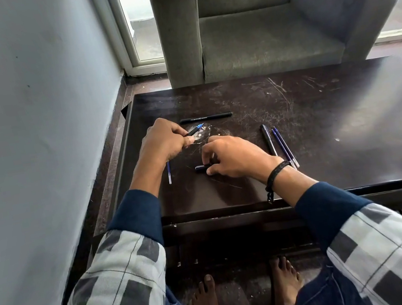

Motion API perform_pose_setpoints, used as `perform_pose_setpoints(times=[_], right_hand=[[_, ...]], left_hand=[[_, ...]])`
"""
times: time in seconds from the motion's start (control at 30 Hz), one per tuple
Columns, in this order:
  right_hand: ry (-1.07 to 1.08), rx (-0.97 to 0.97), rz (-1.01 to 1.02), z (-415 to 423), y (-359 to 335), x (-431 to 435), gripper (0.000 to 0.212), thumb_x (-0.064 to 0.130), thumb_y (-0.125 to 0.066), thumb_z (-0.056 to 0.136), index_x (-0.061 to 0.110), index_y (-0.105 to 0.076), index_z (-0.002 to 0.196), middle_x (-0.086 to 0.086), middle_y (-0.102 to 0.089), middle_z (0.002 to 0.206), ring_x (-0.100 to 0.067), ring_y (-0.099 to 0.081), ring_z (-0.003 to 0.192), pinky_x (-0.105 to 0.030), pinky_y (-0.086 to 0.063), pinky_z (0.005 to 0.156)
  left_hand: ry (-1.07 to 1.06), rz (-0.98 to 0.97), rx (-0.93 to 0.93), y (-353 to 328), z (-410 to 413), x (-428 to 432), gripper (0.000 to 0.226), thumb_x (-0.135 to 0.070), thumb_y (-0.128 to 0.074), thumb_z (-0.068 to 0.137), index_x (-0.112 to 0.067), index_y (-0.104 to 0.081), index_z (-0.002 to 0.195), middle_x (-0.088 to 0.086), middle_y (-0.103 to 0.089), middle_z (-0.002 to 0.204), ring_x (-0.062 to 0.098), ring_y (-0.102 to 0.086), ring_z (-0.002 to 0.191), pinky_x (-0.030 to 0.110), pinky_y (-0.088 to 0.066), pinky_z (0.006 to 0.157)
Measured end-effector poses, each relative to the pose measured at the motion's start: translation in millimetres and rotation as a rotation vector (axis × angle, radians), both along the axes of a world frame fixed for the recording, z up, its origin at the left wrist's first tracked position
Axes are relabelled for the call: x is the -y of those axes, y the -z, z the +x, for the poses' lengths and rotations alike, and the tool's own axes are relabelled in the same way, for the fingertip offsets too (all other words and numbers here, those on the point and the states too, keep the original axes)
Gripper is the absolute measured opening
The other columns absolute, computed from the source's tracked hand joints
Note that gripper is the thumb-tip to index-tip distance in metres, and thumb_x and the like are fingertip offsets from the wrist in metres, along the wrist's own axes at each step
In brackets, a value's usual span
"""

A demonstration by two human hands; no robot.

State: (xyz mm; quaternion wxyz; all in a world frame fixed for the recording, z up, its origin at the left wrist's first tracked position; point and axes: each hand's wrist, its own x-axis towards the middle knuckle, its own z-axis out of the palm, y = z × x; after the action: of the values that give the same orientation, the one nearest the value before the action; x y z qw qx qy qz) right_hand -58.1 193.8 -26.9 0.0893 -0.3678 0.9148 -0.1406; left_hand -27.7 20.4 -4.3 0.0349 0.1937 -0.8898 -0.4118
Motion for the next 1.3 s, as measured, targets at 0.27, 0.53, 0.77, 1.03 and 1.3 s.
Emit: perform_pose_setpoints(times=[0.27, 0.53, 0.77, 1.03, 1.3], right_hand=[[0.089, -0.013, 0.049, 1, -5, 0, 0.033, 0.029, -0.064, 0.082, 0.031, -0.065, 0.115, 0.001, -0.069, 0.103, -0.029, -0.065, 0.098, -0.037, -0.052, 0.077], [0.552, 0.315, -0.631, -18, -18, -11, 0.019, 0.013, -0.067, 0.084, 0.019, -0.071, 0.102, -0.001, -0.069, 0.076, -0.021, -0.072, 0.063, -0.046, -0.062, 0.075], [0.719, 0.7, -1.134, -20, -29, -15, 0.02, -0.004, -0.064, 0.091, 0.0, -0.064, 0.11, -0.023, -0.07, 0.105, -0.026, -0.073, 0.083, -0.029, -0.063, 0.073], [0.693, 0.752, -1.091, -21, -26, -13, 0.017, -0.005, -0.065, 0.089, 0.002, -0.066, 0.104, -0.021, -0.074, 0.1, -0.027, -0.075, 0.082, -0.029, -0.063, 0.074], [0.731, 0.759, -1.03, -19, -28, -14, 0.015, -0.006, -0.066, 0.087, 0.005, -0.068, 0.097, -0.018, -0.074, 0.094, -0.019, -0.072, 0.069, -0.023, -0.061, 0.063]], left_hand=[[0.039, 0.015, 0.035, 3, -2, 3, 0.018, -0.021, -0.083, 0.078, -0.035, -0.072, 0.077, -0.002, -0.074, 0.068, 0.016, -0.07, 0.071, 0.044, -0.059, 0.088], [0.173, 0.055, 0.057, 1, -2, 2, 0.021, -0.005, -0.073, 0.088, -0.024, -0.075, 0.096, 0.007, -0.074, 0.075, 0.018, -0.067, 0.068, 0.038, -0.06, 0.079], [0.268, 0.112, 0.084, -5, 1, -3, 0.022, 0.003, -0.068, 0.089, -0.018, -0.074, 0.094, 0.009, -0.072, 0.076, 0.017, -0.064, 0.071, 0.034, -0.057, 0.077], [0.264, 0.146, 0.066, -8, 4, -6, 0.022, 0.005, -0.065, 0.09, -0.009, -0.073, 0.105, 0.009, -0.07, 0.075, 0.007, -0.06, 0.058, 0.018, -0.052, 0.062], [0.249, 0.155, 0.04, -9, 7, -8, 0.023, 0.009, -0.064, 0.09, -0.002, -0.072, 0.109, 0.018, -0.071, 0.083, 0.012, -0.062, 0.062, 0.015, -0.053, 0.06]])
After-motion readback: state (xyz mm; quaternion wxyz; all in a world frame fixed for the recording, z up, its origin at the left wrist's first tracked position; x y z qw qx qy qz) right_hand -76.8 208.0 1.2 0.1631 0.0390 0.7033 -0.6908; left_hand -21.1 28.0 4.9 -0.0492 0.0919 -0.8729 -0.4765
